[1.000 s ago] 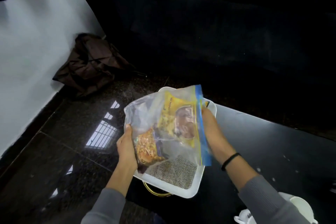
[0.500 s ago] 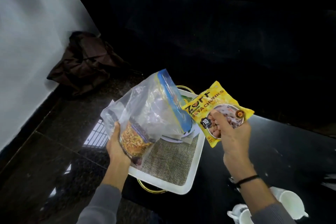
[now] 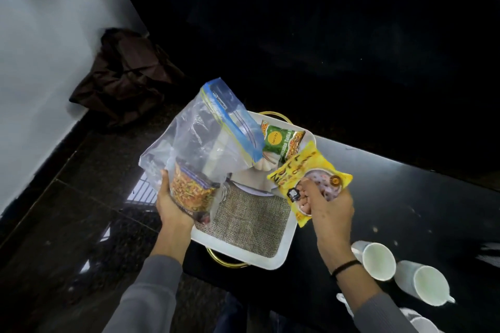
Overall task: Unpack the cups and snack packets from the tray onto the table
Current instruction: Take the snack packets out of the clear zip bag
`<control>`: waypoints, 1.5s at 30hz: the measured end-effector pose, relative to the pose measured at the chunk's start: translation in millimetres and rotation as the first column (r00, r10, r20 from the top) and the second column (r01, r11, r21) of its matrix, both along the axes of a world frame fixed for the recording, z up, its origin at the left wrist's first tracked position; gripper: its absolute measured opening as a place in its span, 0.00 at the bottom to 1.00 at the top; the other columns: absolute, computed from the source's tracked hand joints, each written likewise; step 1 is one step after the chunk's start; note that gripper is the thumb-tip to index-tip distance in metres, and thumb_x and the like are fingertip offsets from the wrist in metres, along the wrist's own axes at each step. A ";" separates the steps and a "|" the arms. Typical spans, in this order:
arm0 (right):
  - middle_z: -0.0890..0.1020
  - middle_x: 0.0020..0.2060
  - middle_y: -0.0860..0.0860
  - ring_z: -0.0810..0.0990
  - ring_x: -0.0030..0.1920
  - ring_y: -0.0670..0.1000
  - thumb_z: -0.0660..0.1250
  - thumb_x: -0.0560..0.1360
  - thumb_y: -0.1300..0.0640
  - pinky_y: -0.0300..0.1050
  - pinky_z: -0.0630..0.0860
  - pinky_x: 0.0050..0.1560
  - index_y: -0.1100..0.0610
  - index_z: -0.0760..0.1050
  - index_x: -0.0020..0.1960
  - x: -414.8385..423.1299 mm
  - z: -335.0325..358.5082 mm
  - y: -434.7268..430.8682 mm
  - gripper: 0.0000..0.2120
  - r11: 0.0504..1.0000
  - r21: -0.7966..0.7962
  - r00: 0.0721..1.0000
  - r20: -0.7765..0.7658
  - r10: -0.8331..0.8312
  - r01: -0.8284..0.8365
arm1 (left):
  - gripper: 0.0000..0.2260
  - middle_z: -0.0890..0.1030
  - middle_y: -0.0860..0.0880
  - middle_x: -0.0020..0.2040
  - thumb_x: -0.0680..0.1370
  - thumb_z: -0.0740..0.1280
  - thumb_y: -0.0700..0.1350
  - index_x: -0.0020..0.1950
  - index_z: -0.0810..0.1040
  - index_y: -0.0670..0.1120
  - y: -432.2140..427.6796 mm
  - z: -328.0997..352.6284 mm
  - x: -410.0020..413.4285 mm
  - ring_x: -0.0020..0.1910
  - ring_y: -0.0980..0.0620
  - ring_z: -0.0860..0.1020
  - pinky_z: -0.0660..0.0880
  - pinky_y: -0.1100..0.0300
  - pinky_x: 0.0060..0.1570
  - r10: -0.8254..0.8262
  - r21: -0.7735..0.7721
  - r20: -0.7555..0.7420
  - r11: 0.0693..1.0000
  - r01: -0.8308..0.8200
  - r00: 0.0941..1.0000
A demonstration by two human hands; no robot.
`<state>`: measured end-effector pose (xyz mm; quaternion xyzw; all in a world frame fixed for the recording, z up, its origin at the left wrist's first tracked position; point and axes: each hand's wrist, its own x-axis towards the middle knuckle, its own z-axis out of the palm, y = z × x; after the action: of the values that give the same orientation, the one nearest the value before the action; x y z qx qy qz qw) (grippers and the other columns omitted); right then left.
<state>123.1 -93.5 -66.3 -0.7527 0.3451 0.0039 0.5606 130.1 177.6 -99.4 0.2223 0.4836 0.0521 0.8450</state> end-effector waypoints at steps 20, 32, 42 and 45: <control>0.86 0.51 0.51 0.86 0.51 0.54 0.78 0.73 0.57 0.49 0.81 0.51 0.50 0.80 0.48 40.3 -35.7 4.8 0.09 0.981 0.137 0.984 -0.088 0.153 -0.141 | 0.34 0.79 0.38 0.69 0.70 0.75 0.57 0.71 0.76 0.41 0.9 -3.5 -1.8 0.65 0.35 0.79 0.73 0.33 0.66 -0.140 0.142 -0.120 0.977 0.157 0.983; 0.89 0.39 0.50 0.89 0.44 0.46 0.79 0.69 0.59 0.37 0.84 0.43 0.52 0.88 0.42 69.8 45.0 31.4 0.03 0.675 0.343 0.751 0.179 0.635 -0.653 | 0.39 0.82 0.37 0.62 0.65 0.81 0.57 0.71 0.75 0.42 -3.2 2.7 0.4 0.54 0.37 0.85 0.82 0.37 0.54 -0.232 0.293 -0.166 0.916 0.273 0.958; 0.83 0.47 0.63 0.86 0.46 0.53 0.72 0.78 0.66 0.51 0.83 0.52 0.66 0.77 0.57 54.5 39.4 51.3 0.10 0.501 0.346 0.542 0.026 0.840 -0.793 | 0.24 0.84 0.36 0.58 0.77 0.72 0.54 0.67 0.78 0.39 -27.3 10.6 19.6 0.55 0.34 0.84 0.83 0.44 0.50 -0.329 0.375 -0.177 0.849 0.373 0.927; 0.83 0.32 0.47 0.81 0.34 0.42 0.74 0.77 0.64 0.38 0.79 0.41 0.55 0.80 0.41 53.6 45.1 50.7 0.08 0.513 0.366 0.550 -0.004 0.835 -0.777 | 0.20 0.86 0.38 0.54 0.81 0.68 0.54 0.60 0.83 0.39 -32.9 16.5 23.1 0.51 0.37 0.85 0.83 0.46 0.50 -0.371 0.407 -0.188 0.813 0.416 0.909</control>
<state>176.6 -42.7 -21.2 -0.7203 -0.0023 0.3883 0.5748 153.2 144.7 -83.0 0.5043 0.4442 -0.0277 0.7400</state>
